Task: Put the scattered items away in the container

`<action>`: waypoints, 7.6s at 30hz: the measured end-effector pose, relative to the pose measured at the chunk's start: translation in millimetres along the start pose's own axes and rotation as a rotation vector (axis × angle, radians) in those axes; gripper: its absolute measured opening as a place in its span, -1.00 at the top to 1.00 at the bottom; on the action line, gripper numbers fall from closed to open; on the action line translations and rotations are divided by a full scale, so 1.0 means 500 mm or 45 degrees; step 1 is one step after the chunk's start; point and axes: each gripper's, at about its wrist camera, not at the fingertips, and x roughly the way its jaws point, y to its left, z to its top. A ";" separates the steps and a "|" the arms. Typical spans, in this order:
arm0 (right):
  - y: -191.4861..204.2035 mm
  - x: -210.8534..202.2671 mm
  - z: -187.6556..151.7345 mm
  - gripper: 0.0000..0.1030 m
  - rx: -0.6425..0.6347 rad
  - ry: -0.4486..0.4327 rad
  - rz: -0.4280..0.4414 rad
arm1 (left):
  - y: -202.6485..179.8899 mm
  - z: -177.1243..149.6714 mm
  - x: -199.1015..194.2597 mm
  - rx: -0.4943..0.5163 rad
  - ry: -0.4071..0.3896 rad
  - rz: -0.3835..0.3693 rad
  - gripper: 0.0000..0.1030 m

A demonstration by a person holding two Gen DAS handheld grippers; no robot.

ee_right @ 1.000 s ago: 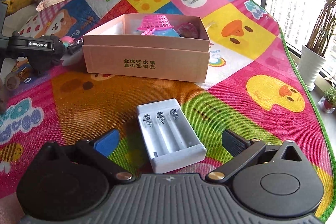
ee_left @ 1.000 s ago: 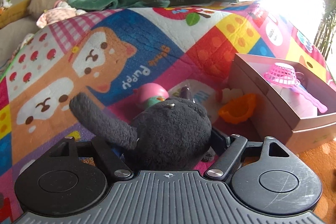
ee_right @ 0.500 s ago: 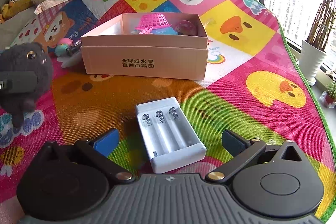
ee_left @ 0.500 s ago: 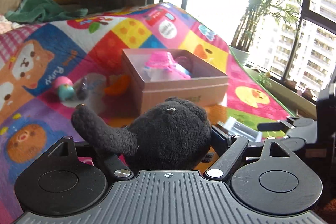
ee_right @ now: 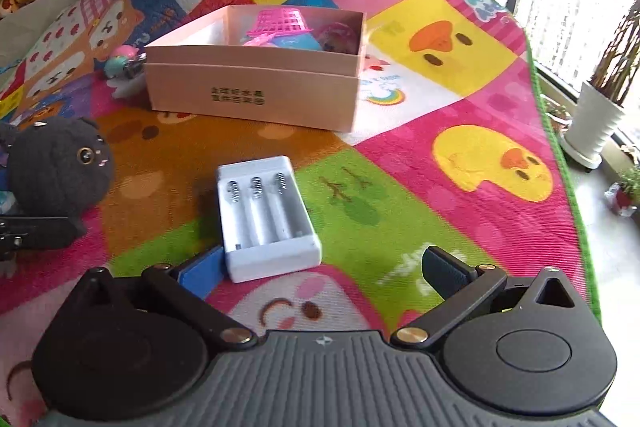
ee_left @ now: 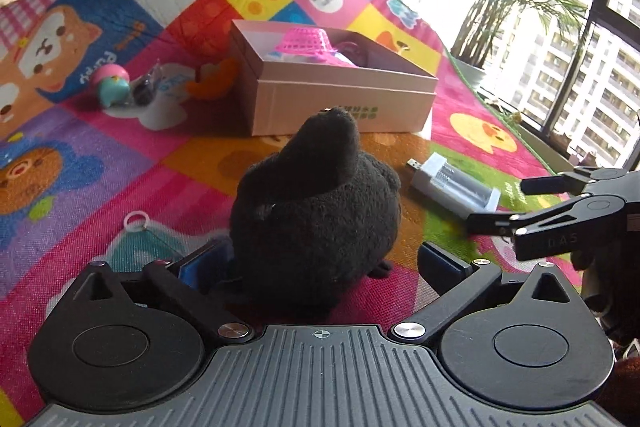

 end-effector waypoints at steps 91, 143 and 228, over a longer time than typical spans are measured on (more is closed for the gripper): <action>0.051 0.005 0.061 -0.80 0.066 -0.047 0.111 | -0.045 0.023 0.006 0.251 -0.015 0.154 -0.81; 0.001 0.041 0.301 -0.80 0.014 -0.243 0.124 | 0.041 0.148 0.049 0.138 -0.147 0.035 -0.97; 0.230 0.261 0.378 0.49 -0.111 0.246 0.441 | 0.171 0.071 0.056 -0.350 -0.148 -0.064 -1.00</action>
